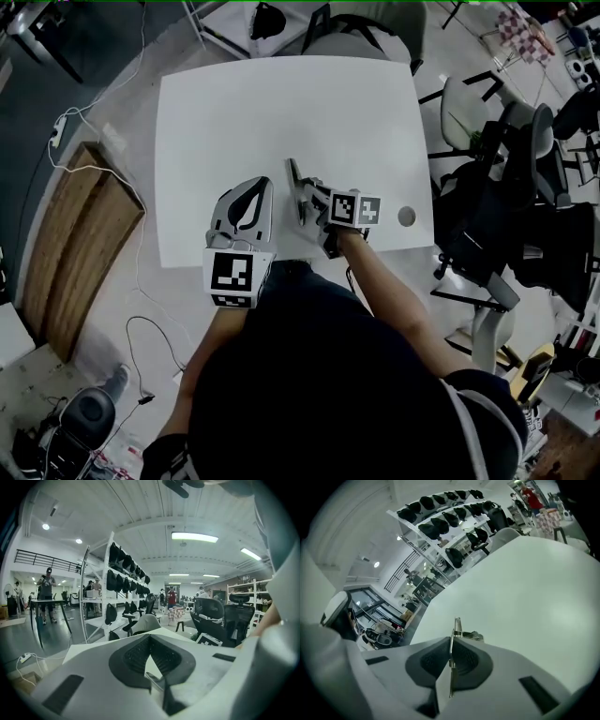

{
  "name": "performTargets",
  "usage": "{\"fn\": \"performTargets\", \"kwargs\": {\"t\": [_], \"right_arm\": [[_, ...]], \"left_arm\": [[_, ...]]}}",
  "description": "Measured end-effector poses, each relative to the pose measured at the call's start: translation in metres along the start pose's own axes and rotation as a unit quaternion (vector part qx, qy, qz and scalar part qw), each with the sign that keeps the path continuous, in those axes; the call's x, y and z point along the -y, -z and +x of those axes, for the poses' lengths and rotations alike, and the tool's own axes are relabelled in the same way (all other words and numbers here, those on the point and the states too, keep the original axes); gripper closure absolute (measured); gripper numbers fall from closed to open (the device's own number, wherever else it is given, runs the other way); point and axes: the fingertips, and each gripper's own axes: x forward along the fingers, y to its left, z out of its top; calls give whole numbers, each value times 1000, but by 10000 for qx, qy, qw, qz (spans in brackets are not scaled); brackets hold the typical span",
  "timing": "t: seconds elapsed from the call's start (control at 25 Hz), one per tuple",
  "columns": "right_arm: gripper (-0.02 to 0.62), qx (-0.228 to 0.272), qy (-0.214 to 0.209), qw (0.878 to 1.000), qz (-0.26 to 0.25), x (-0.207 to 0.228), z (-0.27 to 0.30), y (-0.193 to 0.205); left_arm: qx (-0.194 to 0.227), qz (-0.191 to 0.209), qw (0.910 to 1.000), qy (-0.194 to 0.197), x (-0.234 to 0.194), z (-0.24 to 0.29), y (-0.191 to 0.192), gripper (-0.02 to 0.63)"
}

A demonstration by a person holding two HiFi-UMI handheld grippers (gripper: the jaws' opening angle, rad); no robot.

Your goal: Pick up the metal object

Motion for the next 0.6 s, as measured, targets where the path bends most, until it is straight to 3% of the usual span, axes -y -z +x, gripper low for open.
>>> {"fn": "performTargets", "kwargs": {"t": [0.16, 0.28, 0.4, 0.6], "right_arm": [[563, 430, 165, 9967, -665, -17, -18, -19], [565, 961, 298, 9849, -1410, -42, -39, -43], [565, 1608, 423, 9628, -2132, -75, -67, -71], [566, 2703, 546, 9111, -3063, -134, -121, -111]], "left_arm": [[39, -10, 10000, 26, 3, -3, 0, 584], [109, 9, 9999, 43, 4, -5, -4, 584], [217, 33, 9997, 50, 5, -7, -11, 584], [456, 87, 9989, 60, 7, -11, -29, 584]]}}
